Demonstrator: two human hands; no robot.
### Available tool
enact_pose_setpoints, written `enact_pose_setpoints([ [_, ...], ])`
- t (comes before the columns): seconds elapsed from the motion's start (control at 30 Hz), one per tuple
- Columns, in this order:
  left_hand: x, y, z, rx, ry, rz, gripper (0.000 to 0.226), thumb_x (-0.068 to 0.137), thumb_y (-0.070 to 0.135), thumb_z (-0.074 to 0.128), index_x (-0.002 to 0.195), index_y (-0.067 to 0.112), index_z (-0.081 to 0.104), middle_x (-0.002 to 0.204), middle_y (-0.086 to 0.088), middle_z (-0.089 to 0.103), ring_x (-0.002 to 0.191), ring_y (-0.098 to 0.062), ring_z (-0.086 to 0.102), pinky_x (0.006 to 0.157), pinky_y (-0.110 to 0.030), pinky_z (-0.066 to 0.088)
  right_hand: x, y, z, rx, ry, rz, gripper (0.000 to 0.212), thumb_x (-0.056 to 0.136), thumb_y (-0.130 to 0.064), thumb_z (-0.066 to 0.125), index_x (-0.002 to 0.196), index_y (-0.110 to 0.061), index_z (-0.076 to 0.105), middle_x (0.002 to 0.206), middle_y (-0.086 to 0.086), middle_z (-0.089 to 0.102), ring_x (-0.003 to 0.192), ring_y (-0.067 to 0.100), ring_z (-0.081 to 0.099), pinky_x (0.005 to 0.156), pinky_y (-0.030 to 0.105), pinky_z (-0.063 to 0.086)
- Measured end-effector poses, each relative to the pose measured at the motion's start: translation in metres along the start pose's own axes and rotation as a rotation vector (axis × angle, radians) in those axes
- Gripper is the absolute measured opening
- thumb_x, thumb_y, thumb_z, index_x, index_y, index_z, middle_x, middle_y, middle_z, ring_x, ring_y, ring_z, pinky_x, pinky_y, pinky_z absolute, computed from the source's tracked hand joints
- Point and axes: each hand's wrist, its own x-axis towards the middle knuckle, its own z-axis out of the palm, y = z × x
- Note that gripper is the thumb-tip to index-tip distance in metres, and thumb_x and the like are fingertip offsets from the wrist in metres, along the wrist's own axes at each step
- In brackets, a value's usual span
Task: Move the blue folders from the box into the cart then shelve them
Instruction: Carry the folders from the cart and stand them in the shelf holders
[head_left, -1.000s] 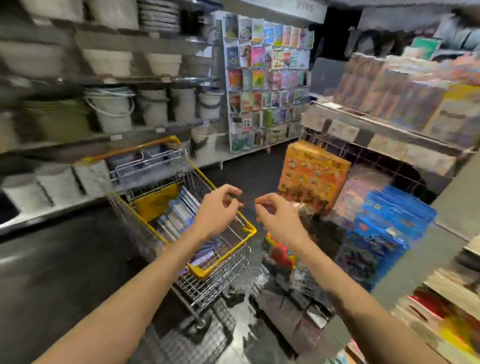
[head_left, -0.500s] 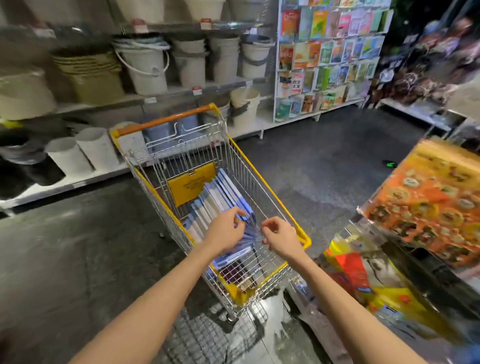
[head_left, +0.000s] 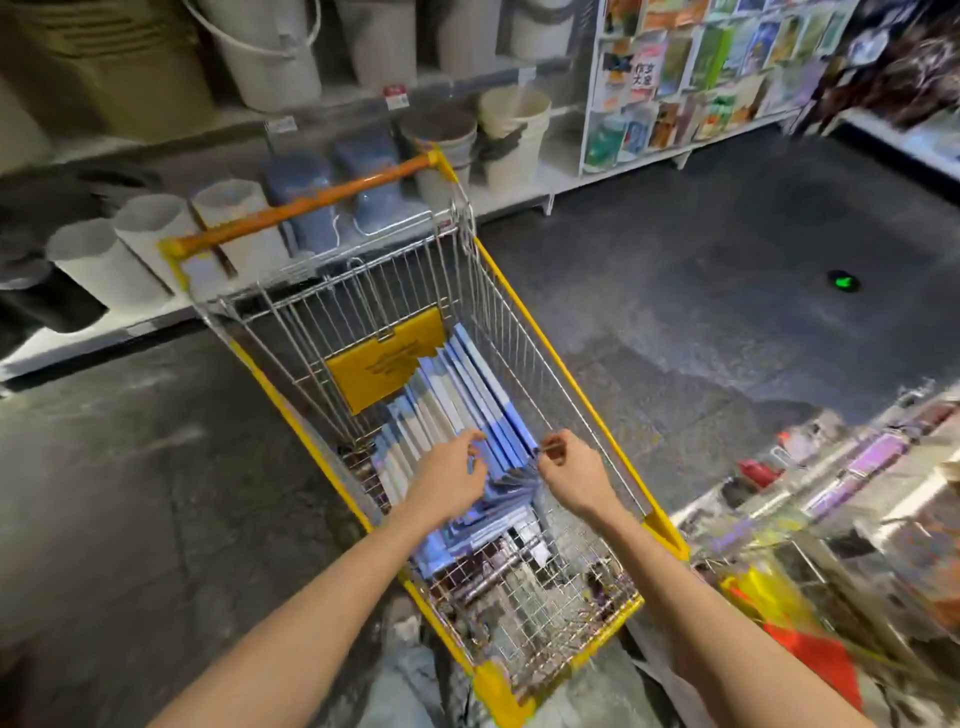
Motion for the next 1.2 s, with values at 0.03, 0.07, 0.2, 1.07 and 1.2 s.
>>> enact_pose_setpoints([
  [0.03,0.013,-0.008,0.000,0.021,-0.018,-0.003,0.042,0.103,0.024,0.047,0.145,0.020,0.045,0.105,-0.004,0.071,0.068,-0.021,0.064,0.060,-0.037,0.050,0.015,-0.002,0.004,-0.010,-0.005,0.018,0.026,0.094,-0.012,0.057,0.118,-0.005,0.063,0.110,0.014,0.071,0.100,0.028,0.066,0.092,0.036,0.050],
  [0.07,0.029,-0.017,0.000,0.033,-0.045,-0.009,0.046,0.103,0.024,0.047,0.148,0.020,0.041,0.101,-0.005,0.070,0.069,-0.022,0.064,0.055,-0.031,0.044,0.033,-0.003,0.009,-0.014,-0.011,0.041,0.027,0.094,-0.013,0.058,0.119,-0.005,0.063,0.112,0.014,0.070,0.102,0.028,0.065,0.093,0.036,0.050],
  [0.2,0.083,-0.042,0.002,0.041,-0.117,0.027,0.052,0.101,0.018,0.049,0.152,0.014,0.039,0.133,-0.012,0.063,0.104,-0.027,0.067,0.090,-0.036,0.050,0.090,-0.009,0.026,-0.036,-0.020,0.122,0.030,0.096,-0.019,0.059,0.120,-0.003,0.062,0.117,0.015,0.069,0.108,0.030,0.065,0.097,0.037,0.049],
  [1.07,0.235,-0.153,0.035,0.261,-0.396,0.143,0.074,0.102,0.018,0.044,0.161,0.012,-0.001,0.168,-0.012,-0.008,0.155,-0.026,-0.005,0.126,-0.045,0.008,0.260,-0.002,0.109,-0.164,-0.228,0.209,0.080,0.087,-0.039,0.074,0.147,-0.001,0.039,0.132,0.021,0.060,0.118,0.036,0.059,0.101,0.041,0.045],
  [1.2,0.236,-0.154,0.033,0.250,-0.399,0.135,0.076,0.100,0.014,0.045,0.162,0.017,0.001,0.168,-0.008,-0.007,0.155,-0.026,-0.004,0.124,-0.044,0.004,0.268,0.004,0.106,-0.161,-0.218,0.163,0.089,0.082,-0.037,0.080,0.153,-0.009,0.033,0.130,0.013,0.063,0.117,0.027,0.061,0.095,0.026,0.043],
])
